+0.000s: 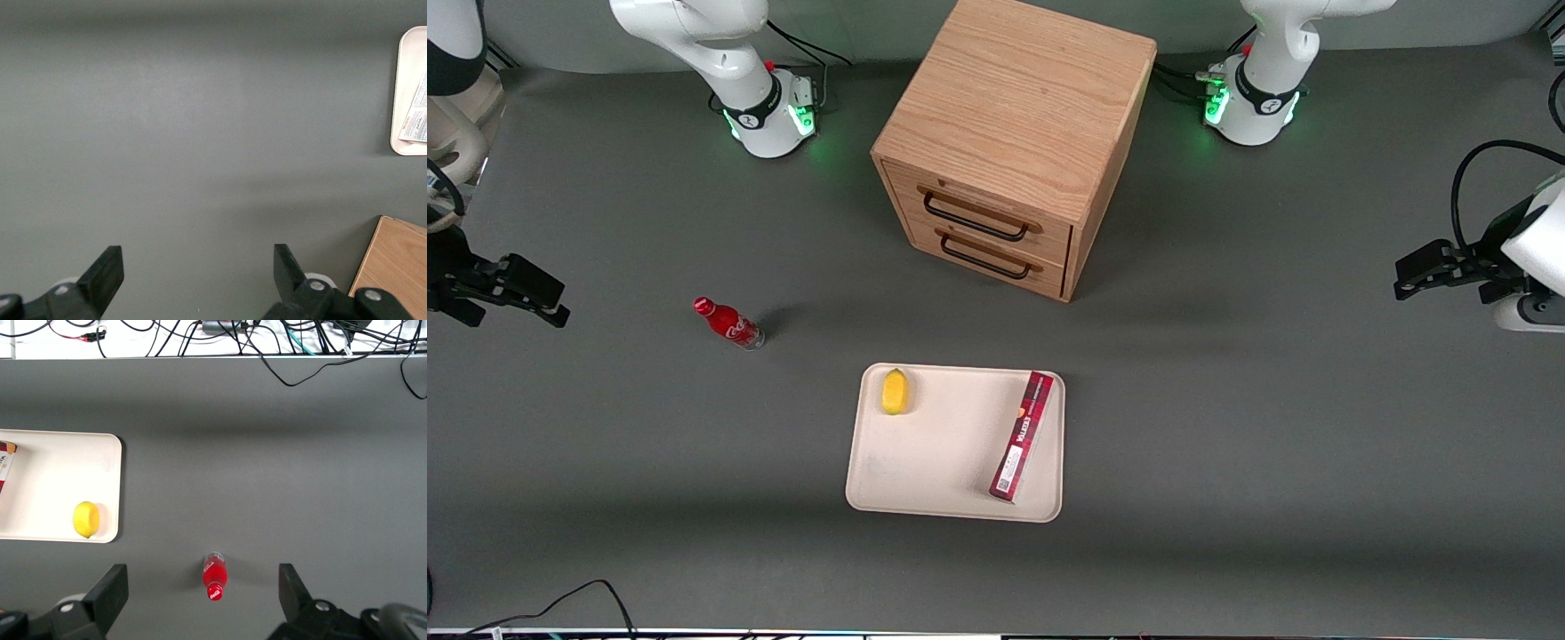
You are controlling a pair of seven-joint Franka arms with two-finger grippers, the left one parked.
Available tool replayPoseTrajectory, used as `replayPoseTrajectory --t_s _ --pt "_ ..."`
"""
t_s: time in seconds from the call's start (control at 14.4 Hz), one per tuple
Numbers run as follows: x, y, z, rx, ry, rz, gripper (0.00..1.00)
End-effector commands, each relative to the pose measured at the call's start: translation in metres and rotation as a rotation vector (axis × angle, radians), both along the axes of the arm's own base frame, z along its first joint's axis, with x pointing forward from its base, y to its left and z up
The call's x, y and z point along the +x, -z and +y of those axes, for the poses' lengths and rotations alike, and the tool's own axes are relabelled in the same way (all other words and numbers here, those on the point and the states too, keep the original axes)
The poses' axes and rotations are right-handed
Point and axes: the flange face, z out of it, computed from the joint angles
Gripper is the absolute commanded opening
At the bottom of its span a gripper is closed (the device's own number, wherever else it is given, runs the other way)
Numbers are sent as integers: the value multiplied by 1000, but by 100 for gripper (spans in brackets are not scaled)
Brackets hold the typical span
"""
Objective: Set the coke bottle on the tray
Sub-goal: 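Move the open right gripper toward the red Coca-Cola bottle, then close the right gripper around the bottle's body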
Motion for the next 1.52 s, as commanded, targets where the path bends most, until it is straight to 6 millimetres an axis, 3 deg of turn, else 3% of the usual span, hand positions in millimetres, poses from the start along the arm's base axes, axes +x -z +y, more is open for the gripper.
replayPoseTrajectory --t_s 0.0,0.42,0.62,0.9,1.04,1.32,1.46 --pt "-2 -4 -14 13 -6 7 100" --pt "3 12 -8 11 -15 37 100" --pt "5 41 -1 8 -33 94 100" --pt "8 115 9 15 -42 203 100" --pt "-12 151 28 8 -60 231 100" --pt "-66 222 27 -1 -96 144 100" --pt "-87 247 25 -5 -112 143 98"
